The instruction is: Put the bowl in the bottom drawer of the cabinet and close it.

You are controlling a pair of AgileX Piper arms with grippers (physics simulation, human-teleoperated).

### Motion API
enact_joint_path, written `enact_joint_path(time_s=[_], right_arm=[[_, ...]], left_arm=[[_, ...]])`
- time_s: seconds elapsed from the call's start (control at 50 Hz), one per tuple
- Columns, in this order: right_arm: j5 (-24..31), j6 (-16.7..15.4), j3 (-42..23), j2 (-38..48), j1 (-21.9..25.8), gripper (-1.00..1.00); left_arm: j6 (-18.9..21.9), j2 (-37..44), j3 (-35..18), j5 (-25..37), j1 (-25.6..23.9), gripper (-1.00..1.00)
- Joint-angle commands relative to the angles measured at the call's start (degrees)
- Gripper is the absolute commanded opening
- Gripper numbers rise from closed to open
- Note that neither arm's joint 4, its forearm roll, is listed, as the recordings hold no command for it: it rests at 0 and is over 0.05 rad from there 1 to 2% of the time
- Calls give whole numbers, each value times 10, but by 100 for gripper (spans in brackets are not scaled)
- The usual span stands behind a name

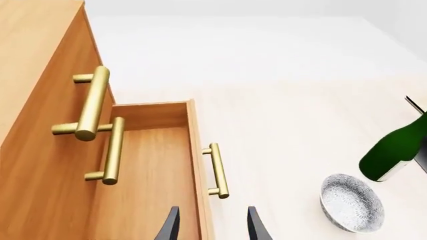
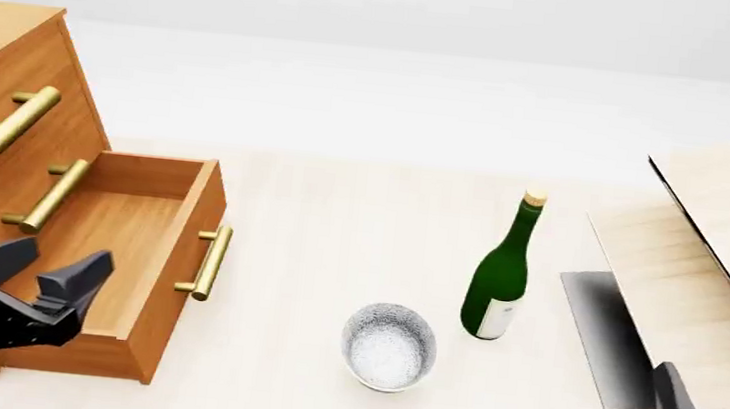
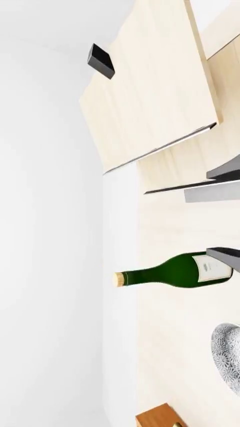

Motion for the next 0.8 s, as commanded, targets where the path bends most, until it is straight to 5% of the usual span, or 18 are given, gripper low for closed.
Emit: enact_joint_path(time_s=[0.02,0.38,0.42,0.8], right_arm=[[0,0,0,0,0,100],[0,0,0,0,0,100],[0,0,0,0,0,100],[0,0,0,0,0,100]], left_arm=[[-13,55,-10,-17,4,100],[-41,122,-3,-52,-8,100],[-68,145,1,-59,-11,100],[-59,212,24,-116,-6,100]])
